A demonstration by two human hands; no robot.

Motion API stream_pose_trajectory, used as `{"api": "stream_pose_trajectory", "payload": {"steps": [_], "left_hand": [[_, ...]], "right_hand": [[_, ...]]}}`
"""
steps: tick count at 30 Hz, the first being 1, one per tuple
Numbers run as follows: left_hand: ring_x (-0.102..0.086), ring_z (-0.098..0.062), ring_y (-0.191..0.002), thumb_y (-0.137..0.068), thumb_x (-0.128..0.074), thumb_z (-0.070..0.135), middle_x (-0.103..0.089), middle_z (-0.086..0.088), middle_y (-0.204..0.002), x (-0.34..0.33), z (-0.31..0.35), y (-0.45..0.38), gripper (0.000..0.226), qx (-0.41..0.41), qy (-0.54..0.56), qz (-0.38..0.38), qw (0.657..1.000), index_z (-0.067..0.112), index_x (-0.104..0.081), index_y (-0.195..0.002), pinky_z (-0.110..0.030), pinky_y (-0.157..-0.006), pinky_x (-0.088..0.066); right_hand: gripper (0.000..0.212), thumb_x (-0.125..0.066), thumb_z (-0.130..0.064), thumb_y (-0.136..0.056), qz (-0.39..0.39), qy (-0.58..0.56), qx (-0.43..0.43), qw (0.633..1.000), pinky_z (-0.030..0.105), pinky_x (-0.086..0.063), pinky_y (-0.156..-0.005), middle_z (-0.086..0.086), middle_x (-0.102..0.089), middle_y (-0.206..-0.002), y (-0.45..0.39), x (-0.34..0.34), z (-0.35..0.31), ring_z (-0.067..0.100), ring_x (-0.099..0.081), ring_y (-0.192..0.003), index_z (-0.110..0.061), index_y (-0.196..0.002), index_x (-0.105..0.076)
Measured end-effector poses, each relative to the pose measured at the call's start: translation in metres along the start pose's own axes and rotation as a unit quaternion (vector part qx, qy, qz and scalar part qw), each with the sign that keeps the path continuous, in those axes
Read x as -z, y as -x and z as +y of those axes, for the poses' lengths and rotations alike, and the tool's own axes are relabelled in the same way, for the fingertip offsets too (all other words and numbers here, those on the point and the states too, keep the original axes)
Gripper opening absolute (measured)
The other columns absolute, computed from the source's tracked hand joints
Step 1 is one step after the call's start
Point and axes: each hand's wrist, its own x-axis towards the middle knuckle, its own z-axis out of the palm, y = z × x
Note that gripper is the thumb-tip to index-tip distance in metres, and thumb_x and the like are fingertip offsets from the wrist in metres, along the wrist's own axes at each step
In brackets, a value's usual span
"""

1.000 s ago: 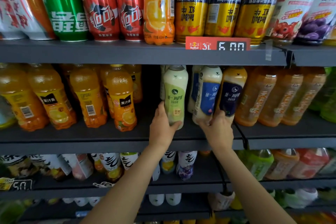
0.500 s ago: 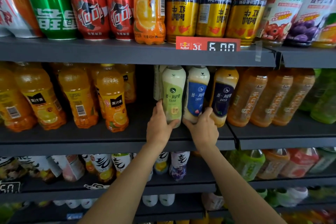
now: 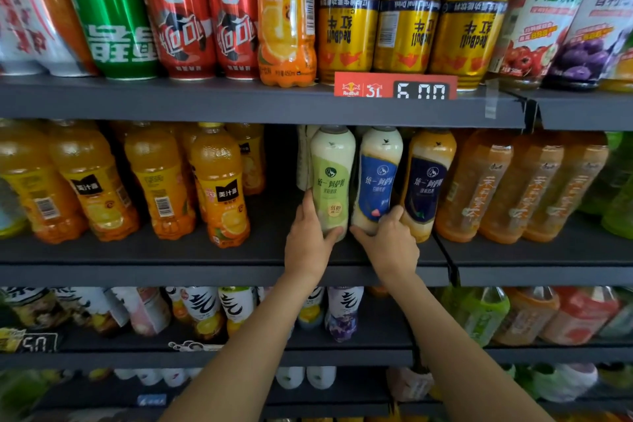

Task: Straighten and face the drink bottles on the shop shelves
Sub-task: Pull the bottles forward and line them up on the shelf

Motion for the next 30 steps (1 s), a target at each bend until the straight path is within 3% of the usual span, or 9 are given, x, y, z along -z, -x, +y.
{"api": "stream_pose_trajectory", "payload": {"steps": [3, 5, 8, 13, 16, 21, 24, 26, 30], "left_hand": [[-0.04, -0.024, -0.13, -0.082, -0.069, 0.02, -0.037, -0.006, -0.143, -0.001, 0.0, 0.003, 0.083, 0.008, 0.024, 0.0, 1.0, 0.014, -0.018, -0.147, -0.037, -0.101, -0.036], [-0.039, -0.021, -0.13, -0.082, -0.07, 0.021, -0.037, -0.006, -0.143, 0.001, -0.002, 0.007, 0.082, 0.0, 0.041, -0.003, 0.999, 0.013, -0.02, -0.146, -0.029, -0.101, -0.034], [-0.038, -0.018, -0.132, -0.084, -0.066, 0.017, -0.038, -0.006, -0.144, 0.009, -0.01, 0.011, 0.073, -0.01, 0.059, 0.024, 0.998, 0.009, -0.025, -0.144, -0.016, -0.098, -0.028], [-0.041, -0.018, -0.13, -0.086, -0.066, 0.021, -0.041, -0.006, -0.142, 0.016, -0.006, 0.005, 0.073, -0.019, 0.084, 0.003, 0.996, 0.009, -0.024, -0.144, -0.007, -0.088, -0.027], [-0.048, -0.02, -0.123, -0.09, -0.06, 0.021, -0.047, -0.006, -0.136, 0.009, 0.002, -0.003, 0.063, -0.029, 0.108, -0.013, 0.994, 0.014, -0.028, -0.143, -0.018, -0.09, -0.035], [-0.046, -0.017, -0.125, -0.087, -0.064, 0.025, -0.045, -0.004, -0.139, 0.009, -0.008, -0.008, 0.069, -0.023, 0.12, -0.028, 0.992, 0.016, -0.028, -0.144, -0.024, -0.097, -0.039], [-0.046, -0.016, -0.122, -0.085, -0.065, 0.017, -0.048, -0.006, -0.133, 0.023, -0.017, -0.002, 0.059, -0.073, 0.081, 0.047, 0.993, 0.008, -0.038, -0.136, -0.018, -0.095, -0.036], [-0.05, -0.017, -0.113, -0.083, -0.061, 0.005, -0.051, -0.01, -0.12, 0.036, -0.024, 0.003, 0.046, -0.108, 0.047, 0.133, 0.984, 0.004, -0.045, -0.126, -0.022, -0.093, -0.042], [-0.049, -0.012, -0.097, -0.079, -0.059, -0.002, -0.05, -0.008, -0.103, 0.057, -0.038, 0.013, 0.035, -0.141, 0.005, 0.229, 0.963, 0.002, -0.051, -0.113, -0.02, -0.084, -0.04]], "right_hand": [[0.054, -0.065, -0.043, -0.084, 0.001, -0.018, 0.0, 1.0, 0.036, -0.042, -0.067, 0.015, -0.062, -0.108, 0.003, 0.002, 0.0, 0.035, -0.062, -0.098, -0.007, -0.11, -0.034], [0.05, -0.064, -0.039, -0.085, 0.052, -0.048, 0.019, 0.997, 0.036, -0.042, -0.065, 0.014, -0.065, -0.101, 0.012, 0.004, 0.002, 0.035, -0.063, -0.092, -0.008, -0.114, -0.037], [0.039, -0.065, -0.025, -0.087, 0.115, -0.119, 0.128, 0.978, 0.03, -0.041, -0.057, 0.003, -0.064, -0.08, 0.026, 0.006, -0.001, 0.028, -0.065, -0.074, -0.005, -0.114, -0.045], [0.048, -0.059, -0.022, -0.09, 0.081, -0.088, 0.213, 0.97, 0.041, -0.05, -0.073, 0.014, -0.061, -0.116, 0.02, -0.005, -0.029, 0.033, -0.062, -0.098, 0.001, -0.129, -0.044], [0.053, -0.054, -0.025, -0.093, 0.051, -0.089, 0.195, 0.975, 0.039, -0.046, -0.083, 0.016, -0.055, -0.125, 0.016, -0.011, -0.039, 0.03, -0.057, -0.109, -0.001, -0.137, -0.036], [0.053, -0.059, -0.027, -0.089, 0.09, -0.111, 0.157, 0.977, 0.033, -0.043, -0.074, 0.01, -0.053, -0.127, 0.022, -0.01, -0.042, 0.026, -0.055, -0.109, -0.004, -0.133, -0.04], [0.044, -0.065, -0.023, -0.085, 0.152, -0.112, 0.174, 0.966, 0.031, -0.041, -0.063, 0.012, -0.053, -0.115, 0.027, -0.007, -0.045, 0.028, -0.058, -0.097, -0.002, -0.12, -0.049], [0.037, -0.067, -0.02, -0.084, 0.176, -0.127, 0.186, 0.958, 0.029, -0.04, -0.057, 0.012, -0.052, -0.107, 0.03, -0.008, -0.05, 0.026, -0.058, -0.089, -0.001, -0.111, -0.052], [0.041, -0.069, -0.021, -0.083, 0.159, -0.135, 0.159, 0.965, 0.016, -0.026, -0.062, 0.011, -0.051, -0.111, 0.034, -0.016, -0.058, 0.019, -0.051, -0.095, -0.001, -0.113, -0.051]]}}
